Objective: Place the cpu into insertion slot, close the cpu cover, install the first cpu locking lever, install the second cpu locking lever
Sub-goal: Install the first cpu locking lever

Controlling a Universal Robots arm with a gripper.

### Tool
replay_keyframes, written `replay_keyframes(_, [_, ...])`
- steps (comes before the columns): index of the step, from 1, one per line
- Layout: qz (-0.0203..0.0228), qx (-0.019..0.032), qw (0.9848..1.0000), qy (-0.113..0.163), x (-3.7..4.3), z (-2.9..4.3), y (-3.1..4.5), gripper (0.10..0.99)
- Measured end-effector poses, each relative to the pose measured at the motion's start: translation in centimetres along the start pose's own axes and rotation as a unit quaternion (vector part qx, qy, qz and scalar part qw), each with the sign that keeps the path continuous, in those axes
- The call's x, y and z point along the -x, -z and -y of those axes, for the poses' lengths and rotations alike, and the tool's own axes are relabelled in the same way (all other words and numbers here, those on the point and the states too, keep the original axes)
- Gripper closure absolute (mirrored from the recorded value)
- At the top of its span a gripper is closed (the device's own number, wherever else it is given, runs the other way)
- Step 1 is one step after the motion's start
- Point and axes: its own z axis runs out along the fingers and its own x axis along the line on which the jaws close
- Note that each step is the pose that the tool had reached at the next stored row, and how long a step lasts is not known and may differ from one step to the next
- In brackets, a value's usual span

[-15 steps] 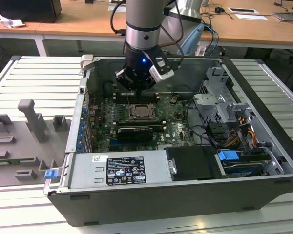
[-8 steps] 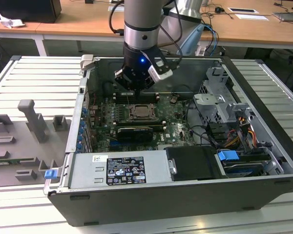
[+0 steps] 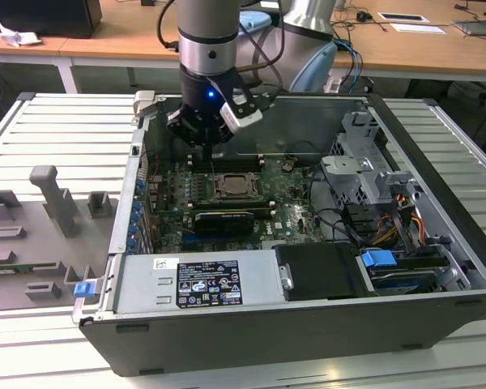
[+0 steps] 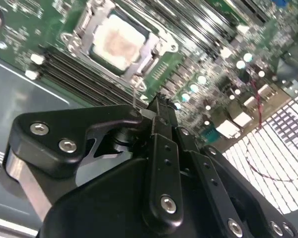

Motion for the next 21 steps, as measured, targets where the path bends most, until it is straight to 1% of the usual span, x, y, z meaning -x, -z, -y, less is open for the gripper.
replay_keyframes(1, [0.0002,0.0004,1.0000,0.000,-0.52,-0.08,-0.08,0.980])
replay_keyframes(2, [0.0003,0.0008,1.0000,0.000,-0.78,-0.14,-0.15,0.980])
replay_keyframes(3, [0.0003,0.0009,1.0000,0.000,-0.92,-0.27,-0.24,0.980])
replay_keyframes(6, [0.0006,0.0011,1.0000,-0.003,-1.00,-0.50,-0.57,0.980])
replay_keyframes(7, [0.0006,0.0018,1.0000,-0.004,-1.03,-0.69,-0.68,0.980])
replay_keyframes(8, [0.0007,0.0021,1.0000,-0.004,-1.04,-1.10,-0.79,0.980])
replay_keyframes(10, [0.0008,0.0026,1.0000,-0.004,-1.03,-1.55,-0.88,0.980])
replay_keyframes(11, [0.0008,0.0027,1.0000,-0.004,-1.00,-1.95,-0.94,0.980])
replay_keyframes(14, [0.0008,0.0029,1.0000,-0.004,-1.03,-2.46,-1.01,0.980])
replay_keyframes(16, [0.0008,0.0029,1.0000,-0.004,-1.02,-2.61,-1.04,0.980])
replay_keyframes(18, [0.0008,0.0029,1.0000,-0.004,-0.83,-2.73,-1.06,0.980])
replay_keyframes(21, [0.0008,0.0029,1.0000,-0.004,-0.49,-2.72,-1.06,0.980])
